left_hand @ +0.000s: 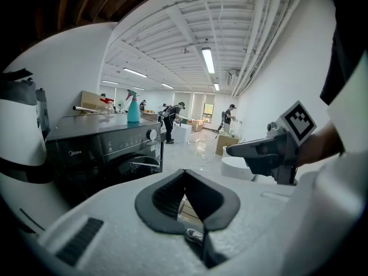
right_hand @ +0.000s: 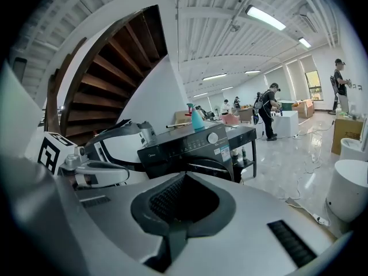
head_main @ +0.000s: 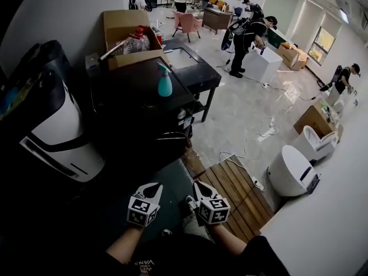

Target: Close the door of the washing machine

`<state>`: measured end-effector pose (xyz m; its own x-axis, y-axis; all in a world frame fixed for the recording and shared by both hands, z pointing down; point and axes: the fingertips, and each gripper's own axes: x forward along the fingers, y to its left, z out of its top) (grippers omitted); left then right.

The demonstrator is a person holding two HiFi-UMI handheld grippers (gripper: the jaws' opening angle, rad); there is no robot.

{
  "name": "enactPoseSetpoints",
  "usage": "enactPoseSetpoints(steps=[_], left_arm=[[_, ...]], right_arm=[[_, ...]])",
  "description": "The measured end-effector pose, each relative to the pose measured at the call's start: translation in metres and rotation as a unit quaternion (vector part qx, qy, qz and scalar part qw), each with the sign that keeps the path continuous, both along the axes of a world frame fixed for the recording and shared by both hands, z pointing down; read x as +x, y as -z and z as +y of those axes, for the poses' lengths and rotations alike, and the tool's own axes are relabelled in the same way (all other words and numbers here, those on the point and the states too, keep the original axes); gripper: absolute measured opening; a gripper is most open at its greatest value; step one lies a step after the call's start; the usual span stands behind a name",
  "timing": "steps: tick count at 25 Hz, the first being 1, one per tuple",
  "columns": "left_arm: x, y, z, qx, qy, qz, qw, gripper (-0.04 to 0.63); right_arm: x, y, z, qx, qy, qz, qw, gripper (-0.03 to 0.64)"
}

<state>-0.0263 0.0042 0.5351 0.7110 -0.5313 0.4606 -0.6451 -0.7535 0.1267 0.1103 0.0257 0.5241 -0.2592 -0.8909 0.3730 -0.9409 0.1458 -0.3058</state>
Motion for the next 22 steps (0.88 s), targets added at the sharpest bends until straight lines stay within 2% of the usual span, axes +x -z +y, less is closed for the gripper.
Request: enactPoseSetpoints(steps=[16, 22], left_arm=[[-0.009, 0.014, 0.044, 0.015, -0.007, 0.011, 0.9998, 0.011], [-0.008, 0.012, 0.053, 0.018, -0.012, 0.009, 0.9997, 0.011]], right_arm=[[-0.008, 0.023, 0.042, 0.024, 0.002, 0.004, 1.0, -0.002], [-0.006, 0.032, 0.047, 0.032, -0.014, 0.001, 0.999, -0.003]])
